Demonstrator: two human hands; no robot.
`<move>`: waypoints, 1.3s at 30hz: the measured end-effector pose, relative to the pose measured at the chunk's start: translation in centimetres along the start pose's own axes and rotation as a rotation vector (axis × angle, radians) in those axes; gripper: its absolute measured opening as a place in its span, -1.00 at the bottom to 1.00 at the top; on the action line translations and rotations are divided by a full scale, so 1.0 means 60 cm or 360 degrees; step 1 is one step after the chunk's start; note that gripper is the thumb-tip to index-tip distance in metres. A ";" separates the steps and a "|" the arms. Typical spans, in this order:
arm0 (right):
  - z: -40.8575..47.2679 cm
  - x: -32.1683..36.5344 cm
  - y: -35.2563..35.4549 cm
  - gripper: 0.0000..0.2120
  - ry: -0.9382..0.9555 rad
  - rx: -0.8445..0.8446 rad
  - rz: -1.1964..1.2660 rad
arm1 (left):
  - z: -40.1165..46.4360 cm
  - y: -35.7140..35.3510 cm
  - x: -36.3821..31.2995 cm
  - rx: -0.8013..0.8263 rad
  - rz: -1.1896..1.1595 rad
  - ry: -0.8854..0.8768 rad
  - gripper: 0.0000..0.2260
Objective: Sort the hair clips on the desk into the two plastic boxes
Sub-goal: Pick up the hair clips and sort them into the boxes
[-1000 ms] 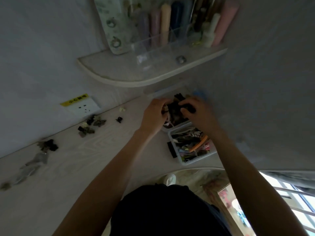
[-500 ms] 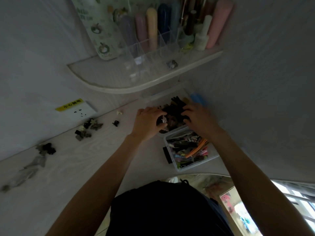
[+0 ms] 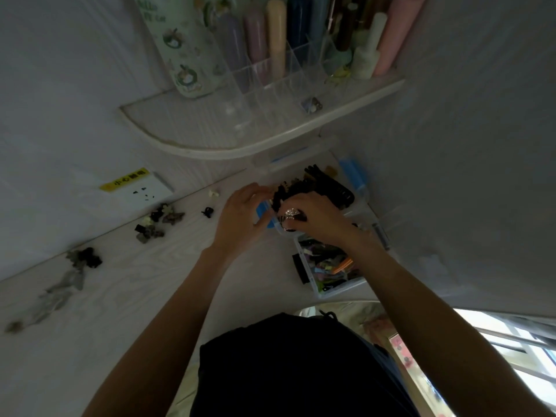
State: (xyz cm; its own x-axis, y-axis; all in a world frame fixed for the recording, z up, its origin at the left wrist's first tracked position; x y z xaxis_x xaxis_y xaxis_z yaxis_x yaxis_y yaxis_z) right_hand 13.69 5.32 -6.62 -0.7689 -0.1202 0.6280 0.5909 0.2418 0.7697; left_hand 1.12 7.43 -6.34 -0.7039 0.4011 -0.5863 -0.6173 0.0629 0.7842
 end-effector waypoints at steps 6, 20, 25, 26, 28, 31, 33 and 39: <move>0.010 -0.019 0.005 -0.74 -0.0091 0.0012 0.0112 | -0.005 -0.005 0.002 0.0070 -0.0083 0.0084 -0.61; 0.053 -0.024 0.065 -0.84 -0.0314 -0.0654 0.0039 | -0.001 -0.009 0.004 0.0036 -0.0218 0.0206 -0.39; 0.043 -0.023 0.041 -0.78 -0.0014 -0.0568 -0.0753 | 0.002 -0.012 0.004 0.0069 -0.0142 0.0138 -0.47; 0.042 -0.020 0.031 -0.73 0.0078 -0.0519 -0.0668 | 0.001 -0.012 0.006 0.0065 -0.0145 0.0144 -0.47; 0.047 -0.018 0.006 -0.60 0.0115 -0.0278 -0.0579 | 0.001 -0.014 0.008 0.0062 -0.0162 0.0149 -0.49; 0.059 -0.019 -0.004 -0.57 -0.0004 -0.0124 -0.0748 | 0.005 -0.014 0.013 0.0052 -0.0164 0.0172 -0.48; 0.062 -0.020 0.002 -0.59 -0.0096 -0.0094 -0.1012 | 0.009 -0.016 0.013 0.0070 -0.0120 0.0162 -0.48; 0.053 -0.028 0.029 -0.51 -0.0157 -0.0282 -0.1106 | 0.012 -0.023 0.005 0.0127 0.0029 0.0112 -0.48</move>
State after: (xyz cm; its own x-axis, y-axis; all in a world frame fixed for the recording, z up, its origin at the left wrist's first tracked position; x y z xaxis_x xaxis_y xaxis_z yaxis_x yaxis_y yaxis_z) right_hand 15.21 8.99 -6.71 -0.9948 -0.0997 -0.0203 -0.0184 -0.0197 0.9996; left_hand 2.02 8.14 -7.49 -0.7394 0.3381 -0.5822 -0.5761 0.1298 0.8070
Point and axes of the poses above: each hand's wrist, its own z-axis towards the middle knuckle, its own y-axis out of the back of the hand, x = y × z, the point moved 8 cm from there along z, towards the middle knuckle, and after that the axes turned 7 degrees about -x, right-handed, at the moved point
